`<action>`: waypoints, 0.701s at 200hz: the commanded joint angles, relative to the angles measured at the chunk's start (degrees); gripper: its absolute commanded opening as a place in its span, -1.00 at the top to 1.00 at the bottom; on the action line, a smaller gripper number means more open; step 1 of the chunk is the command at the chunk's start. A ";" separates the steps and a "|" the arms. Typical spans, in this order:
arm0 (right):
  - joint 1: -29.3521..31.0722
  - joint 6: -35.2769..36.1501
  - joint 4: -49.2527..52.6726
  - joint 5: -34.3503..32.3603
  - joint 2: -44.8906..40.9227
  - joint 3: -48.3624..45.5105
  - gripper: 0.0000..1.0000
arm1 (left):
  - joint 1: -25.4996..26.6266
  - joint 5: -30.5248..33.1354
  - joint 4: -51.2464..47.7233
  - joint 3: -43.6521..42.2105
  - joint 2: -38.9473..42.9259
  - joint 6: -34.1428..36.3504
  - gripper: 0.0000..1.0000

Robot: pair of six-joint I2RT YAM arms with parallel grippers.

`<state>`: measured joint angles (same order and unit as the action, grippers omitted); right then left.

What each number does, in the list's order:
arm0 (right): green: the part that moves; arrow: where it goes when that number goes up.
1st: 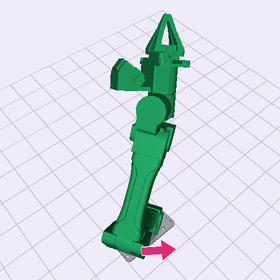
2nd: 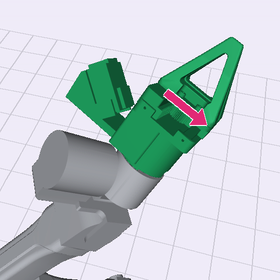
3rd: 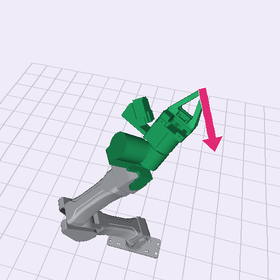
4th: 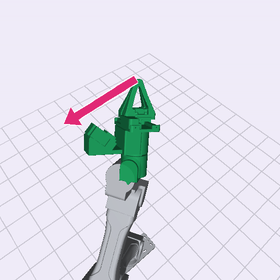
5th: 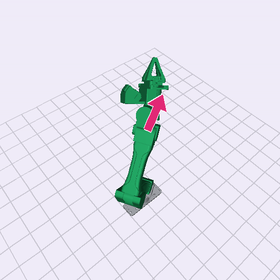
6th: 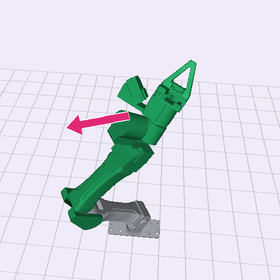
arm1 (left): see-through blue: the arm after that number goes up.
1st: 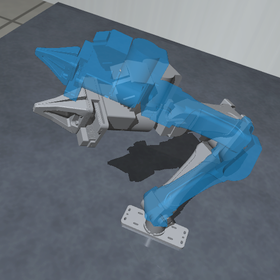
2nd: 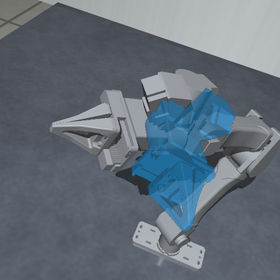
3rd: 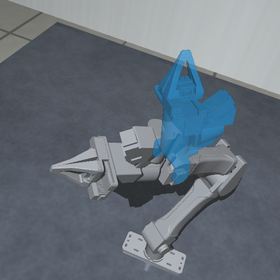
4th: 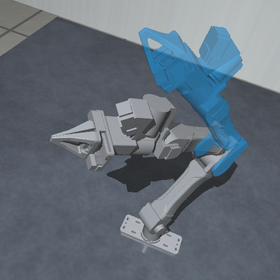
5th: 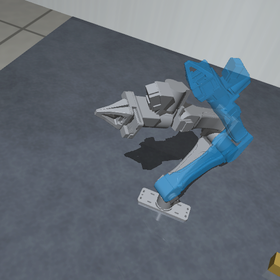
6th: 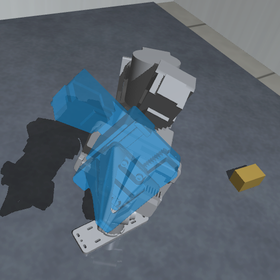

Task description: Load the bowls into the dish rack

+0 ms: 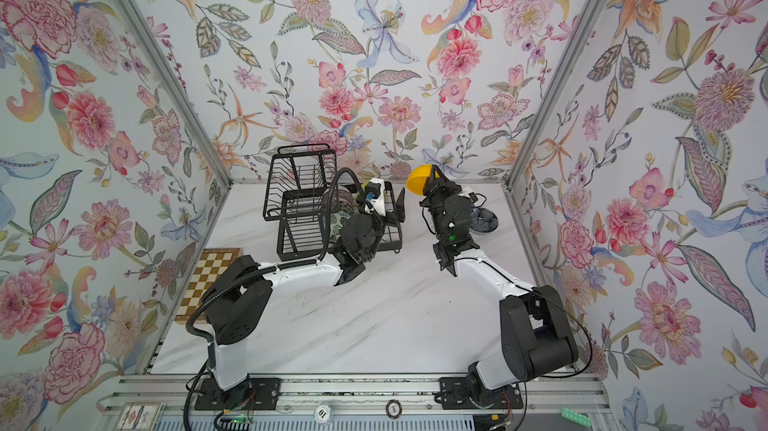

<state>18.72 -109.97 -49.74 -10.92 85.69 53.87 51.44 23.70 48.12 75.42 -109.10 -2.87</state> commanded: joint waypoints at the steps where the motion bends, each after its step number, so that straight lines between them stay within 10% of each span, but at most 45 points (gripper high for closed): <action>1: -1.76 6.82 -3.97 4.65 -1.46 2.93 1.00 | 0.18 -6.09 -12.67 -0.53 5.64 -7.15 -0.93; 59: -3.42 14.26 -7.28 12.24 3.81 3.81 1.00 | -2.79 -18.07 -25.27 -11.38 16.19 -18.12 -0.98; 140: 0.56 17.73 -10.43 19.37 19.69 12.62 1.00 | -2.91 -12.10 -13.51 -28.17 18.48 -5.75 -0.98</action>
<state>17.69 -94.56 -55.57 5.48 102.76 62.41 49.01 8.49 28.38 49.84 -89.58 -13.65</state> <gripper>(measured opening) 0.092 0.989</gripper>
